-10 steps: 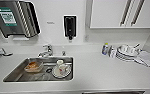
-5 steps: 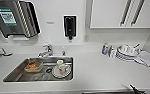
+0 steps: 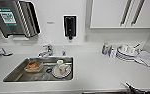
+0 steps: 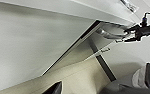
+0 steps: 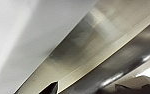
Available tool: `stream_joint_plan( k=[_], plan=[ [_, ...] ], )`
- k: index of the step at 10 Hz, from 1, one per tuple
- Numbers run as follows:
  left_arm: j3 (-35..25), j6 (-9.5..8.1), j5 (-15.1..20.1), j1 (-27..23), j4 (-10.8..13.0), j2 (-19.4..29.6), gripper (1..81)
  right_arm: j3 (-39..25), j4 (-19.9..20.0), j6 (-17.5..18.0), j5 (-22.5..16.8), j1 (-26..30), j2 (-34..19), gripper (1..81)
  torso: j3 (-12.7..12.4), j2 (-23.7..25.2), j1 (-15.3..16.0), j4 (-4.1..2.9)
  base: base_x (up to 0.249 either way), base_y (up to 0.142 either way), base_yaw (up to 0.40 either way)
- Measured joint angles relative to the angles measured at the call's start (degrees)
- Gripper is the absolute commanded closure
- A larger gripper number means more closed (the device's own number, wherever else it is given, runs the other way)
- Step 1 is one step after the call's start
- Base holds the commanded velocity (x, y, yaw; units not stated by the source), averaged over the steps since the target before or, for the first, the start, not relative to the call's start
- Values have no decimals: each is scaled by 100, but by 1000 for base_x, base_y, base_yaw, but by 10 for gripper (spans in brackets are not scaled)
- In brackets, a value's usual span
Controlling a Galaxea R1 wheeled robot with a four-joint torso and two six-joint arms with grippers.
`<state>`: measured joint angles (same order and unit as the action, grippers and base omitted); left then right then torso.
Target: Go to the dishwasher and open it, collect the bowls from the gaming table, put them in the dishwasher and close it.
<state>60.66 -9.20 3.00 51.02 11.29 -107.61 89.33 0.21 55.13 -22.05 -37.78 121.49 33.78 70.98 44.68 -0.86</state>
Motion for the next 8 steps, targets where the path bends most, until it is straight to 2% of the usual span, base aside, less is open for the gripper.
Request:
stream_joint_plan(
  k=[3, 8],
  plan=[
    [28, 2, -5, 2, 1, -2, 10, 352, -2, 44, 188, -265, 296, 10, 2, 0, 0, 0, 0, 0, 0],
    [146, 2, -20, 41, 1, -140, 10, 711, 65, 46, 696, -511, 439, 10, 0, 0, 0, 0, 0, 0, 0]
  ],
)
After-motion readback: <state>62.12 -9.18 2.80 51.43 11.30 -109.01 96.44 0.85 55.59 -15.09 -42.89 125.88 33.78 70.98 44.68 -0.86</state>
